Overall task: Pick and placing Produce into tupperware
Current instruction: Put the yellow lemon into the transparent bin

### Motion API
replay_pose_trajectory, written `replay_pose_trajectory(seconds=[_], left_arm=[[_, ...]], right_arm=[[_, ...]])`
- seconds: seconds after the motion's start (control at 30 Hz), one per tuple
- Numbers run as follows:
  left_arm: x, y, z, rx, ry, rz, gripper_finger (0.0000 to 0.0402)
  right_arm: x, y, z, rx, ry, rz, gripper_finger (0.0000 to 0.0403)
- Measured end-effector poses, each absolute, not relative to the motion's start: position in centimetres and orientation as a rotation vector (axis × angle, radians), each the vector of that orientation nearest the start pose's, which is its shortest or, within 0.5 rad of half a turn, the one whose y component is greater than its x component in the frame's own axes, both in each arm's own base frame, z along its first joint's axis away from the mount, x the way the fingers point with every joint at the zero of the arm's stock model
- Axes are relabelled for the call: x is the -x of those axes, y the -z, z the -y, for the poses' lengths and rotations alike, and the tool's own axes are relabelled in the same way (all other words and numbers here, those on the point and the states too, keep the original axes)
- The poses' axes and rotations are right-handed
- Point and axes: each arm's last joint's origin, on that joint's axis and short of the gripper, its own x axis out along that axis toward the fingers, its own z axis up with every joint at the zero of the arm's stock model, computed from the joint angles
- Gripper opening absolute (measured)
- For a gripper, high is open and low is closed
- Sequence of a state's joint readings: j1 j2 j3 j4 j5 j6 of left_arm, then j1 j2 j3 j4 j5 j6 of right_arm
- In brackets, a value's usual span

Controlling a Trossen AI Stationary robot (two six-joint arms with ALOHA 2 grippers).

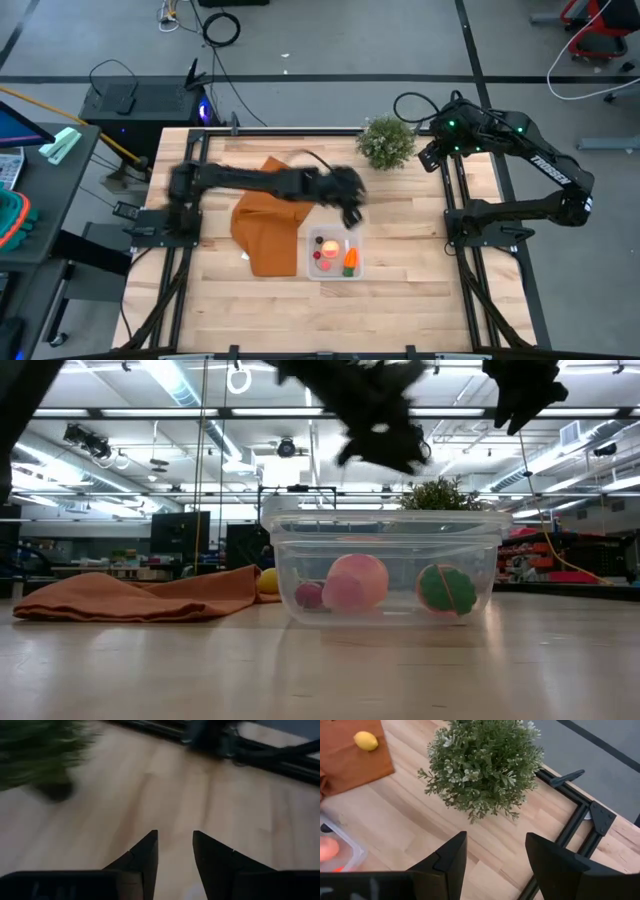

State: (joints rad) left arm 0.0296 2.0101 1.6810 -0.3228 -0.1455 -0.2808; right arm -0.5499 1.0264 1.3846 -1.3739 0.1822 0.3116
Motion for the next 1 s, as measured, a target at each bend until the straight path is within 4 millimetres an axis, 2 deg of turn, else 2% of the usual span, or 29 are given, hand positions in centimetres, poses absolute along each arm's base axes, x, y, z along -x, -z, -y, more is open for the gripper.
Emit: replay_pose_trajectory(seconds=[0.1,0.17,0.3,0.4,0.57,0.77,0.93,1.0], left_arm=[[-42.7,-26.4,-4.6,0.269,-0.326,-0.595,0.0125],[-40.2,-25.6,-6.1,0.282,-0.362,-0.618,0.0122],[-35.8,-24.0,-8.0,0.275,-0.385,-0.692,0.0115],[-33.3,-23.1,-9.3,0.298,-0.342,-0.772,0.0111],[-30.7,-22.5,-12.7,0.472,-0.328,-0.885,0.0111],[-28.5,-21.8,-15.5,0.499,-0.361,-0.985,0.0113],[-28.7,-22.0,-15.9,0.454,-0.289,-1.064,0.0109],[-29.5,-21.8,-16.0,0.442,-0.266,-1.113,0.0108]], right_arm=[[-11.9,-39.0,7.9,-0.461,0.824,-0.91,0.0174],[-12.0,-39.0,8.0,-0.462,0.825,-0.905,0.0174],[-12.3,-39.0,8.1,-0.465,0.825,-0.897,0.0174],[-12.6,-38.9,8.3,-0.469,0.827,-0.886,0.0174],[-13.6,-38.8,8.8,-0.484,0.827,-0.857,0.0174],[-15.2,-38.2,9.5,-0.505,0.821,-0.877,0.0174],[-16.5,-37.4,10.0,-0.509,0.807,-0.923,0.0174],[-16.9,-37.2,10.1,-0.509,0.801,-0.932,0.0174]])
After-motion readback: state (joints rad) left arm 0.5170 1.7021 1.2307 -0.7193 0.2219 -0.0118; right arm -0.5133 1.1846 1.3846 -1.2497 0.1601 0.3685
